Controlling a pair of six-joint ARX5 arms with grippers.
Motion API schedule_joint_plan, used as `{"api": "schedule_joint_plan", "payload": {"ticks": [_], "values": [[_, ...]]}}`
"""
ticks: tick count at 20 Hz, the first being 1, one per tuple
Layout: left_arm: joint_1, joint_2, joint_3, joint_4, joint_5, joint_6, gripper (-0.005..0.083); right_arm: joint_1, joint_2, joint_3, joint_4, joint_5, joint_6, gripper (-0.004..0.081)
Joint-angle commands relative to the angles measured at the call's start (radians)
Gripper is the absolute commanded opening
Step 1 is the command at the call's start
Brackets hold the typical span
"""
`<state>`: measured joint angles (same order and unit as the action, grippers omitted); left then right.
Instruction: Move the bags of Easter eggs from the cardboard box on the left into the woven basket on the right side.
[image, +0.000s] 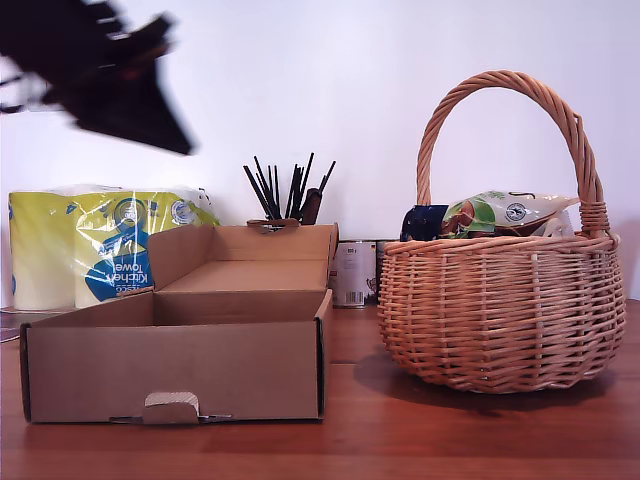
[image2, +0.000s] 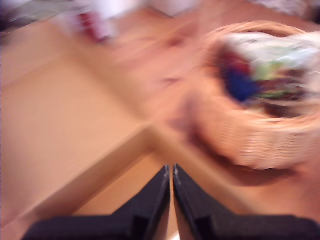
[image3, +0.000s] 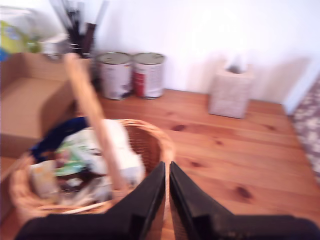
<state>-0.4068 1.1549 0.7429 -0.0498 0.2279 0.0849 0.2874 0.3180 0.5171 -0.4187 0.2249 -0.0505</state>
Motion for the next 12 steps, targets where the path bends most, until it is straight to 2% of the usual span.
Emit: {"api": "schedule_joint_plan", "payload": {"ticks": [1, 4, 6, 9, 12], "values": [[0.048, -0.064, -0.06, 0.027, 0.027, -0.014, -0.002, -0.055, -0.002, 0.0, 0.008, -0.044, -0.002, -0.0012], [0.157, -0.196, -0.151, 0.063, 0.029, -0.042, -0.002, -0.159, -0.002, 0.0, 0.003, -0.153, 0.005, -0.0012], [0.216, -0.29, -0.209, 0.087, 0.024, -0.06, -0.002, -0.222, -0.002, 0.0, 0.032, -0.255, 0.062, -0.0012], [0.285, -0.432, -0.29, 0.107, -0.012, -0.09, -0.002, -0.275, -0.002, 0.0, 0.103, -0.303, 0.082, -0.0012], [0.315, -0.566, -0.372, 0.127, -0.055, -0.123, -0.002, -0.277, -0.003, -0.01, 0.122, -0.313, 0.105, -0.0012]]}}
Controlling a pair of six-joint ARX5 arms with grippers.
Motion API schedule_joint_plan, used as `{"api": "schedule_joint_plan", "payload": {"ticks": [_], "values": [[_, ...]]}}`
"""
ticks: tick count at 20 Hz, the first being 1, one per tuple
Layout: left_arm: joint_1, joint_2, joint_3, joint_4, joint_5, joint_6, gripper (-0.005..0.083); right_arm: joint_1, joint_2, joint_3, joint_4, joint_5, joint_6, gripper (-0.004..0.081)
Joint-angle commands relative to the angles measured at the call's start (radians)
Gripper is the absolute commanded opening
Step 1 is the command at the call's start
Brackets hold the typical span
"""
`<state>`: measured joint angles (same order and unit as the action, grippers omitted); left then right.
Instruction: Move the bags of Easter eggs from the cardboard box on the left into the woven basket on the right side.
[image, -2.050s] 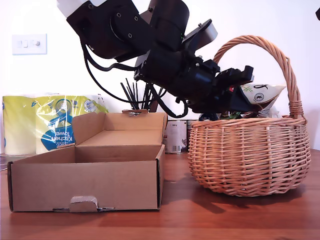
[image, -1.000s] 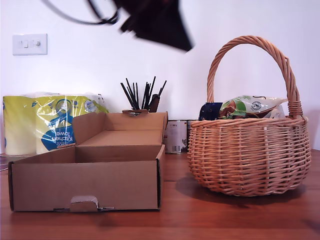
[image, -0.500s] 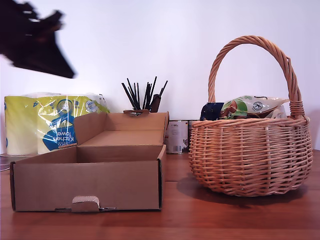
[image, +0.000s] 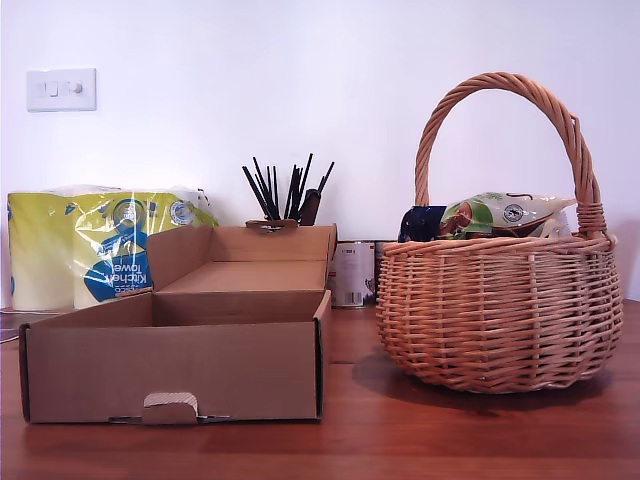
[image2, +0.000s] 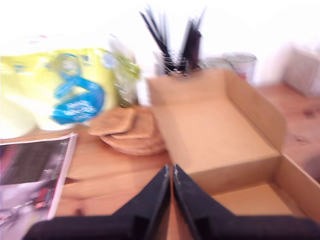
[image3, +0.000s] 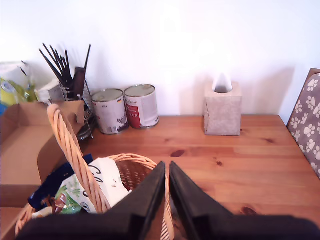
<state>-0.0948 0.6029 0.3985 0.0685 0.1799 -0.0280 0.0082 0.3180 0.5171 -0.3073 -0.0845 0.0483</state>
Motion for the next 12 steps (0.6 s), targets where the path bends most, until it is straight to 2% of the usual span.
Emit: {"api": "schedule_joint_plan", "payload": {"ticks": [1, 4, 7, 9, 12], "values": [[0.005, -0.053, -0.051, 0.008, -0.012, -0.01, -0.002, 0.003, -0.006, -0.013, 0.01, -0.005, 0.0, -0.0012], [0.005, -0.159, -0.094, -0.024, -0.021, -0.027, -0.002, 0.004, -0.016, -0.013, -0.03, -0.039, -0.023, -0.0012], [0.004, -0.23, -0.111, -0.072, -0.021, -0.034, -0.002, 0.005, -0.048, -0.013, -0.062, -0.04, -0.027, -0.0012], [0.003, -0.265, -0.111, -0.076, -0.019, -0.047, -0.002, 0.005, -0.077, -0.012, -0.05, -0.039, -0.02, -0.0012], [0.003, -0.276, -0.108, -0.075, -0.016, -0.103, -0.002, 0.005, -0.078, -0.011, -0.095, -0.044, -0.011, -0.0012]]}}
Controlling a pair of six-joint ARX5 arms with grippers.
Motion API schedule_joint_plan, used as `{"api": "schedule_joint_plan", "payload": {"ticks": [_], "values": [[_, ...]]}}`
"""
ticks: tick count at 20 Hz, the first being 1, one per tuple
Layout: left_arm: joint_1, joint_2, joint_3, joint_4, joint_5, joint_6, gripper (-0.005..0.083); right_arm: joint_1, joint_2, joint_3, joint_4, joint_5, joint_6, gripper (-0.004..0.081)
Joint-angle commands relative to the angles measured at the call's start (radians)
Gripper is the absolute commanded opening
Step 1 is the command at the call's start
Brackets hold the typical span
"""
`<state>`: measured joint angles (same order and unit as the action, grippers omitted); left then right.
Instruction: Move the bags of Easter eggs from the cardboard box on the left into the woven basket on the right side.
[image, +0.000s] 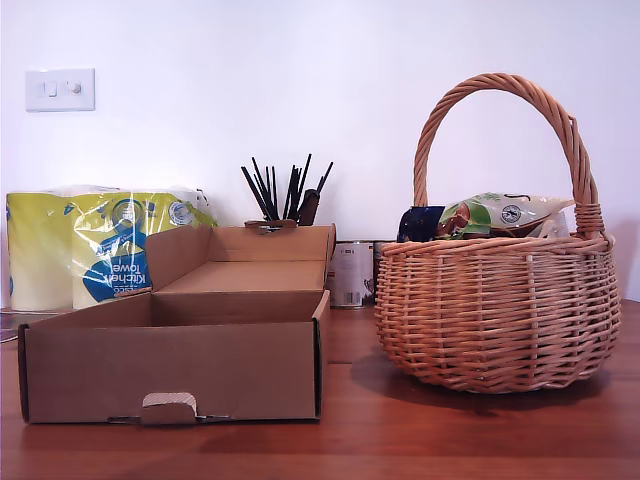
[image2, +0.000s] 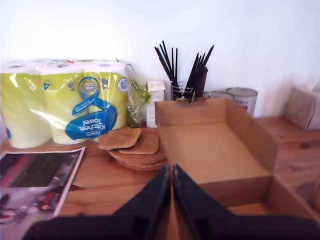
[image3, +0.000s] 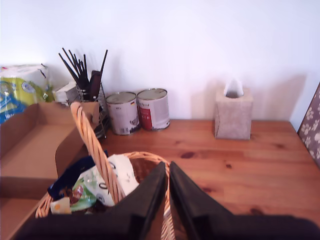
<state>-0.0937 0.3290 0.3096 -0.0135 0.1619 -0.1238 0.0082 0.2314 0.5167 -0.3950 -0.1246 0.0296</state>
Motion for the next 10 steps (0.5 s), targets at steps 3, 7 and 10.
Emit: {"api": "schedule_joint_plan", "payload": {"ticks": [3, 7, 10], "values": [[0.002, -0.001, -0.019, -0.031, 0.002, -0.008, -0.002, 0.005, 0.021, -0.011, -0.068, -0.004, 0.007, -0.0012], [0.002, -0.001, -0.019, -0.104, 0.002, -0.008, -0.002, 0.005, 0.021, -0.011, -0.157, -0.003, 0.007, -0.0012], [0.002, -0.001, -0.019, -0.16, 0.002, -0.008, -0.002, 0.005, 0.021, -0.011, -0.208, -0.003, 0.007, -0.0012]]}}
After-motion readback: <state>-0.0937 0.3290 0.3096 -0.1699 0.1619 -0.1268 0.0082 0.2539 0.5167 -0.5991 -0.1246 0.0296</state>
